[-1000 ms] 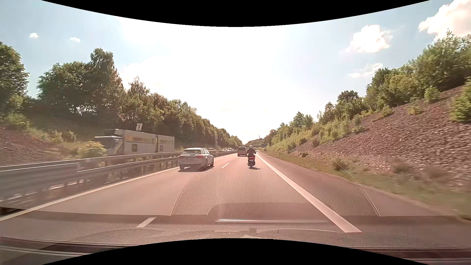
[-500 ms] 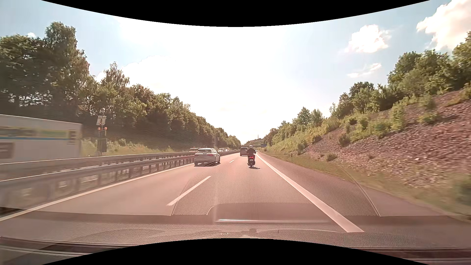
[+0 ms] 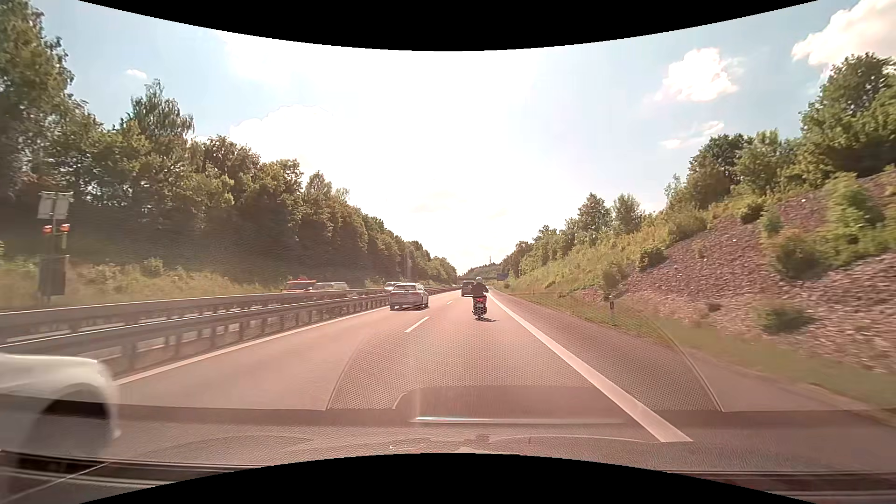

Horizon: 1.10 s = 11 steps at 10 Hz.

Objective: Follow the waypoints while adhering to traffic rules and regulations

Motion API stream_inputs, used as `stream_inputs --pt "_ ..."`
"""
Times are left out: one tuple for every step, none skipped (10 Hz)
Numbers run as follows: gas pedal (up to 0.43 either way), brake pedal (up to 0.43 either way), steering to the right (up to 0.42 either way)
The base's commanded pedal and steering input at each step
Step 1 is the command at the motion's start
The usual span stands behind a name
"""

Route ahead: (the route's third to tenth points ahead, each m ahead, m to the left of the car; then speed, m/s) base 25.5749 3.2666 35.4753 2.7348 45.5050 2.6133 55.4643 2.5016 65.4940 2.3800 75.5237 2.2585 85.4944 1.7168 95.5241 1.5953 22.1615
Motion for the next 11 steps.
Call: stream_inputs --pt "0.287 0.012 0.004" --pt "0.287 0.012 0.006" --pt "0.287 0.006 0.006" --pt "0.299 0.012 0.005" --pt "0.311 0.012 0.005" --pt "0.311 0.012 0.005" --pt "0.311 0.012 0.005" --pt "0.311 0.012 0.005" --pt "0.311 0.012 0.004" --pt "0.311 0.012 0.003" --pt "0.311 0.012 0.003"
